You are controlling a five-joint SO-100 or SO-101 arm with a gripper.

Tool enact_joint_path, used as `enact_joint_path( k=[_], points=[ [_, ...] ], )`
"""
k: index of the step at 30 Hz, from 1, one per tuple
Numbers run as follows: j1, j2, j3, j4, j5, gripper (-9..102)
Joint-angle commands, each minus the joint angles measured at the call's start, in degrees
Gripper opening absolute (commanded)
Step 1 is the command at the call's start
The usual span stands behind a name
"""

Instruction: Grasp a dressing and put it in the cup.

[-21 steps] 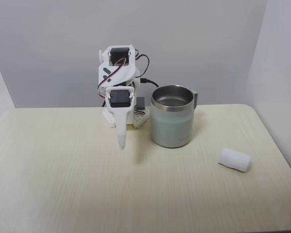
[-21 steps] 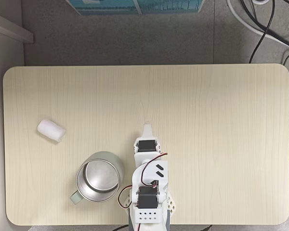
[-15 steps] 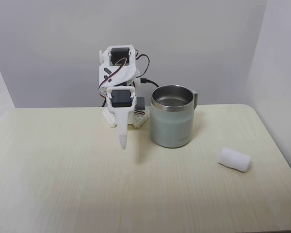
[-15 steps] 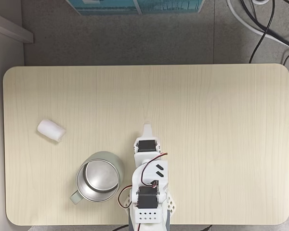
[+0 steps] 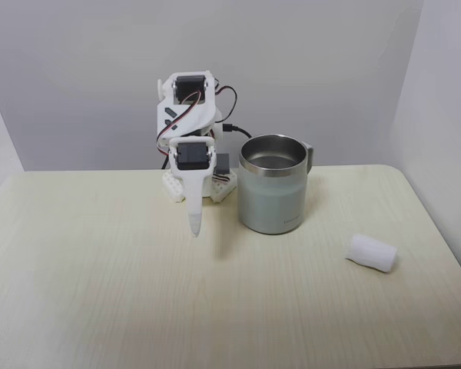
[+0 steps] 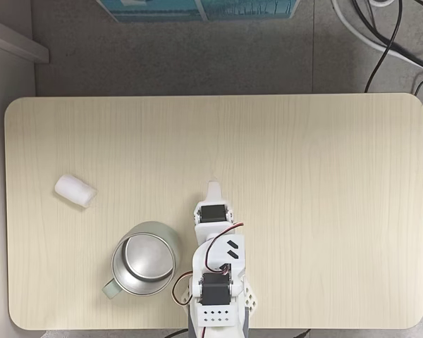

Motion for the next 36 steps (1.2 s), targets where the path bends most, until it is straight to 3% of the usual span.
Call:
enact_joint_path(
  k=[1,10,15,25,36],
  points=[
    [1.05,0.09,0.26,-0.7,-1.23,0],
    [4.04,0.79,6.42,-0.18,-9.23,0],
    [3.25,20.65,23.29,2.11,-12.48,0],
    [-8.35,55.11,69.52,24.17,-25.14,1],
    [-25.4,77.7,94.57,41.13,-41.22,6]
  ],
)
